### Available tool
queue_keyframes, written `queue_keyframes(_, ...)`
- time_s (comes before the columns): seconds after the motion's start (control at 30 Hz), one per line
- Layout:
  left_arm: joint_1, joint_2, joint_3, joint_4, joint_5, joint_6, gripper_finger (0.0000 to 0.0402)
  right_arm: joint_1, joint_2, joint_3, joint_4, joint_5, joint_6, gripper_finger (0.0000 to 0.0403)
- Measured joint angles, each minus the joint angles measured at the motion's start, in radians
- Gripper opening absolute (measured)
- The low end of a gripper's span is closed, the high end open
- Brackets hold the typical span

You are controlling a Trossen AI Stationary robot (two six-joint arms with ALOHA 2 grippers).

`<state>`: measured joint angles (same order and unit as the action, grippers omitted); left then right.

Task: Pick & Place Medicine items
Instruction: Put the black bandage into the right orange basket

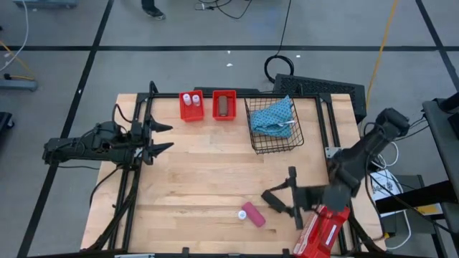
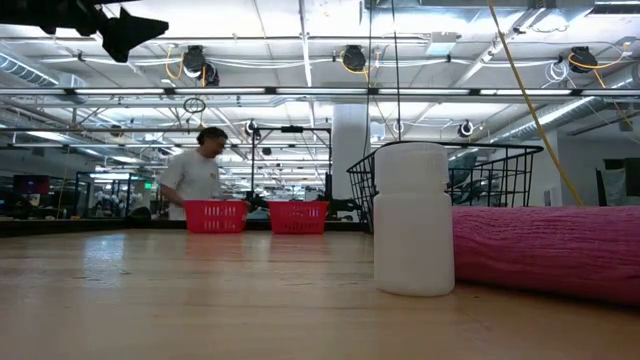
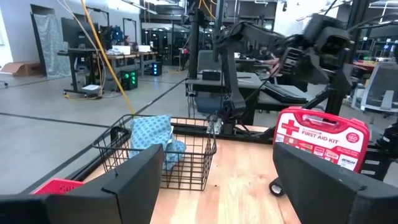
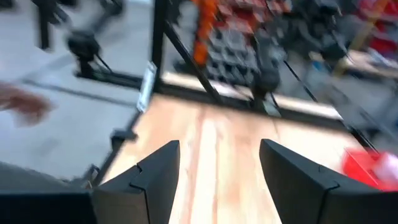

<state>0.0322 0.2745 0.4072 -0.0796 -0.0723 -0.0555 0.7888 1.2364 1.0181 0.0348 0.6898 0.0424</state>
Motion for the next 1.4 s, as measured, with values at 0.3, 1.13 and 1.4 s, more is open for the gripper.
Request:
queue_keyframes(0.3, 0.000, 0.000, 0.000, 0.002, 0.000, -0.002, 0.0306, 0.055, 0.288, 0.308, -0.655, 0.016, 0.571, 0.0210)
queue_keyframes(1.13, 0.000, 0.000, 0.000, 0.002, -0.001, -0.002, 0.0306, -0.071, 0.668, 0.306, -1.000, -0.276, 0.915, 0.0210)
queue_keyframes(1.4, -0.001, 0.000, 0.000, 0.002, -0.001, -0.002, 0.0305, -0.117, 0.671, 0.245, -0.987, -0.344, 0.906, 0.0202)
